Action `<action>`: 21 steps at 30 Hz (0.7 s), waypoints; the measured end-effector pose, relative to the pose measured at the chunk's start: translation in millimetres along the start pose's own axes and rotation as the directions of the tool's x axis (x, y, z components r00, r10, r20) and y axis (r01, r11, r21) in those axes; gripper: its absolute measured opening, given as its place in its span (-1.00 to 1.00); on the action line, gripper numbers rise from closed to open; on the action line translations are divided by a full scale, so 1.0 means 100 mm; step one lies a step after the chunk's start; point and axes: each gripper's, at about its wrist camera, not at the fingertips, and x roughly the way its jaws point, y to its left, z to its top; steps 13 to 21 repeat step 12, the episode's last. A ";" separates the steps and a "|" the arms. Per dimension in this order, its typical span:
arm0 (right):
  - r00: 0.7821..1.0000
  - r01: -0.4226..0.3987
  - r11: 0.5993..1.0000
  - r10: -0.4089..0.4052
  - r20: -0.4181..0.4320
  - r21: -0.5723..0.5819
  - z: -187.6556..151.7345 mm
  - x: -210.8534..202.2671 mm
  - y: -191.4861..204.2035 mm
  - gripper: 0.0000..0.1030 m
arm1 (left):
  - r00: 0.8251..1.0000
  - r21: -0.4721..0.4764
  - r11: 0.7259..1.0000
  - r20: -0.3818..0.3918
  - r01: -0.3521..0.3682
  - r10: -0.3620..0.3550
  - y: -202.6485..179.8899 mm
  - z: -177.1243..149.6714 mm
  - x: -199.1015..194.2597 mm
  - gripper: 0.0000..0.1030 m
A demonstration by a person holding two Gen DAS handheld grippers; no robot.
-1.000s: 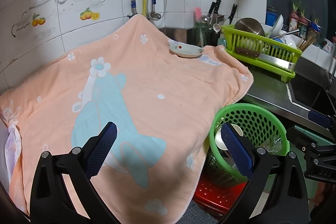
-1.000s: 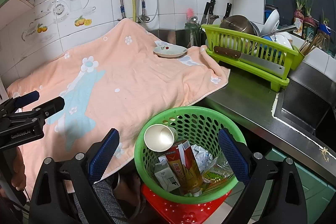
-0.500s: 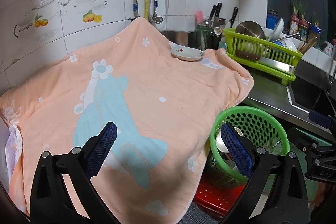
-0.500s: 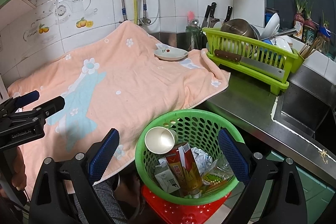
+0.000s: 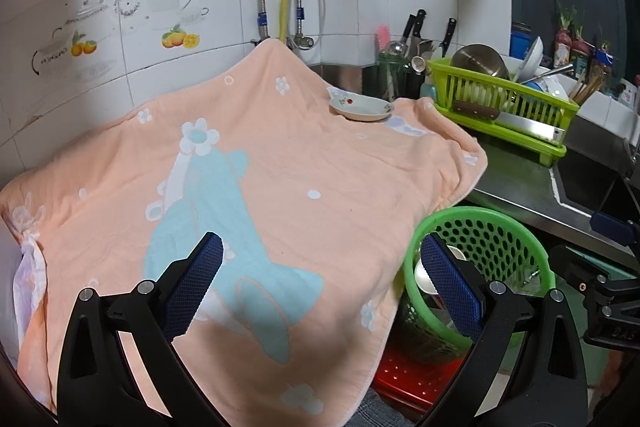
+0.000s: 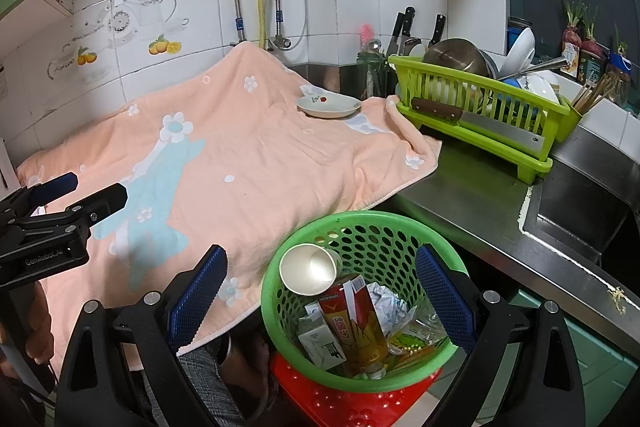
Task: Collect trash
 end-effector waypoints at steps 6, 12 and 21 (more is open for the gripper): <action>1.000 -0.006 1.000 0.006 0.001 -0.002 0.01 0.00 0.01 0.78 | 1.000 -0.015 1.000 -0.007 -0.010 0.010 0.05 0.00 0.01 0.90; 1.000 -0.009 1.000 0.009 0.004 -0.005 0.02 0.01 0.02 0.78 | 1.000 -0.014 1.000 -0.003 -0.015 0.015 0.08 0.00 0.01 0.90; 1.000 -0.009 1.000 0.009 0.004 -0.005 0.02 0.01 0.02 0.78 | 1.000 -0.014 1.000 -0.003 -0.015 0.015 0.08 0.00 0.01 0.90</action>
